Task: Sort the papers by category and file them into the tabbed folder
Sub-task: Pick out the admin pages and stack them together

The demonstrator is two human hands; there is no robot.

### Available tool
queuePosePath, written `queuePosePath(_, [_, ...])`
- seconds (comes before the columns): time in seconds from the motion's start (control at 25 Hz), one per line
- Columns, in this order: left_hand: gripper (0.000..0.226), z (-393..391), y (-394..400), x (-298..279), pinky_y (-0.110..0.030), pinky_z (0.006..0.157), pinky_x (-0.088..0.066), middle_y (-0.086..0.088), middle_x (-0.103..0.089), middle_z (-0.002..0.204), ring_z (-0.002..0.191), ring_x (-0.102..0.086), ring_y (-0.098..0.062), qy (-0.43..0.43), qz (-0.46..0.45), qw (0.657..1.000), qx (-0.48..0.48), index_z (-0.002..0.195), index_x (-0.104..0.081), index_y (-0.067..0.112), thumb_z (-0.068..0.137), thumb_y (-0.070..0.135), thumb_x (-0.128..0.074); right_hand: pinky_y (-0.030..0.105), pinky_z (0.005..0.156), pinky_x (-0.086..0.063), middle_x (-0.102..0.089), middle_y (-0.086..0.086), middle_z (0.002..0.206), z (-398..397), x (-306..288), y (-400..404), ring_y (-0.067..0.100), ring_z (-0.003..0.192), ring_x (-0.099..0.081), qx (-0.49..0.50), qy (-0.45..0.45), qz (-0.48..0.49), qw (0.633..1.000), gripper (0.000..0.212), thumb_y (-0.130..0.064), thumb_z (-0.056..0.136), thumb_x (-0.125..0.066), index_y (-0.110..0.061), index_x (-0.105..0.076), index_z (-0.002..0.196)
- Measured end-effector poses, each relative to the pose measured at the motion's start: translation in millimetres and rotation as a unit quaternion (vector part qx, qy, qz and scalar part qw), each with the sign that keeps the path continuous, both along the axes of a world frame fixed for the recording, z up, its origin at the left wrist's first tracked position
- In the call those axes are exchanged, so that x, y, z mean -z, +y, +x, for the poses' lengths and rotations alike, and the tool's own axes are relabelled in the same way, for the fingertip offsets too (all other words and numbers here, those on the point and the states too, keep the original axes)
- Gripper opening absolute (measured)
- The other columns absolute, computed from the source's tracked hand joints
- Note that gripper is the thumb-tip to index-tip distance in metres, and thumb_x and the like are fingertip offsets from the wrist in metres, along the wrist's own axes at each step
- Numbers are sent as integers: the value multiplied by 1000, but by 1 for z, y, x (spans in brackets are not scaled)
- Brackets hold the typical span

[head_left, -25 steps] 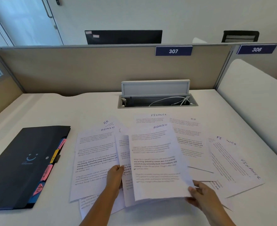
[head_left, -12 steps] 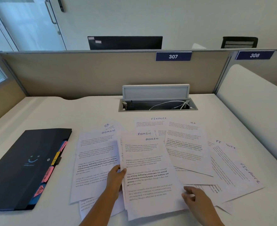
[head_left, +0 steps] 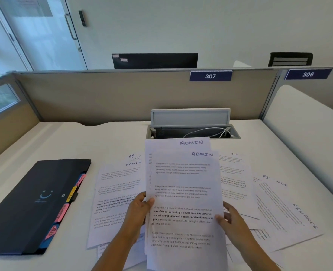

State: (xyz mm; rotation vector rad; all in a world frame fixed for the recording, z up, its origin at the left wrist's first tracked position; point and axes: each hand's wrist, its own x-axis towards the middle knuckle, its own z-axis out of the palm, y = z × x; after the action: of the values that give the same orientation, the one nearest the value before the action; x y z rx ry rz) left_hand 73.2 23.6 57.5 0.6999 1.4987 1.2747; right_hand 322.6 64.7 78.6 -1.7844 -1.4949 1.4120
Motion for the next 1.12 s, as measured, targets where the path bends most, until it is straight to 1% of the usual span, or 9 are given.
queuePosePath(0.16, [17, 11, 4, -24, -39, 71, -59, -5, -75, 88, 80, -72, -24, 59, 48, 997, -2, 104, -62, 18, 91, 16, -52, 29, 75, -44, -56, 4, 116, -11, -17, 8, 17, 94, -53, 7, 22, 71, 997, 36, -9, 95, -40, -16, -37, 130])
queuePosePath(0.32, [15, 27, 7, -42, -31, 66, -59, -4, -72, 91, 81, -71, -23, 88, 108, 989, -45, 96, -60, 22, 93, 16, -47, 21, 57, -43, -56, 3, 106, -15, -27, 16, 15, 84, -58, 27, 48, 148, 987, 29, -11, 96, -36, -19, -38, 124])
queuePosePath(0.44, [19, 35, 8, -48, -31, 73, -57, -2, -69, 98, 90, -67, -20, 95, 139, 984, -66, 97, -59, 26, 94, 15, -44, 23, 61, -47, -56, 7, 111, -17, -31, 19, 27, 95, -60, 51, 74, 196, 976, 28, -16, 96, -39, -17, -38, 124])
queuePosePath(0.56, [18, 37, 8, -50, -39, 79, -56, -1, -69, 98, 92, -65, -23, 77, 156, 981, -81, 96, -60, 26, 93, 17, -45, 40, 80, -54, -52, 7, 122, -22, -33, 18, 30, 108, -55, 42, 90, 240, 966, 45, -32, 85, -47, -18, -36, 125])
queuePosePath(0.68, [17, 38, 7, -53, -20, 68, -54, 7, -66, 98, 91, -64, -15, 107, 159, 978, -81, 95, -55, 34, 90, 19, -50, 52, 92, -49, -47, 3, 129, -27, -27, 16, 27, 115, -50, 48, 95, 271, 957, 56, -40, 74, -47, -25, -33, 127])
queuePosePath(0.8, [22, 38, 5, -53, -12, 65, -49, 14, -61, 99, 93, -60, -7, 114, 153, 978, -83, 98, -49, 39, 88, 19, -53, 50, 89, -52, -47, 2, 129, -29, -17, 15, 25, 114, -50, 48, 77, 282, 955, 57, -40, 75, -48, -27, -32, 128])
queuePosePath(0.88, [23, 38, 4, -49, -17, 71, -50, 10, -62, 103, 96, -61, -13, 111, 148, 979, -85, 104, -50, 37, 89, 18, -52, 46, 89, -53, -47, 4, 128, -31, -12, 15, 25, 114, -51, 43, 82, 273, 958, 59, -38, 77, -43, -22, -32, 132])
queuePosePath(1.04, [24, 41, 5, -55, -21, 75, -50, 2, -62, 104, 98, -60, -21, 124, 150, 977, -89, 110, -51, 27, 93, 11, -45, 29, 70, -54, -54, 8, 110, -39, -16, 16, 28, 100, -57, 49, 131, 280, 950, 46, -31, 81, -35, -17, -40, 124])
queuePosePath(1.12, [26, 41, 7, -66, -16, 67, -48, 9, -61, 98, 92, -60, -13, 134, 169, 972, -91, 105, -50, 32, 93, 10, -46, 34, 76, -57, -53, 10, 112, -42, -24, 21, 26, 99, -57, 53, 143, 295, 943, 48, -33, 80, -37, -15, -39, 124])
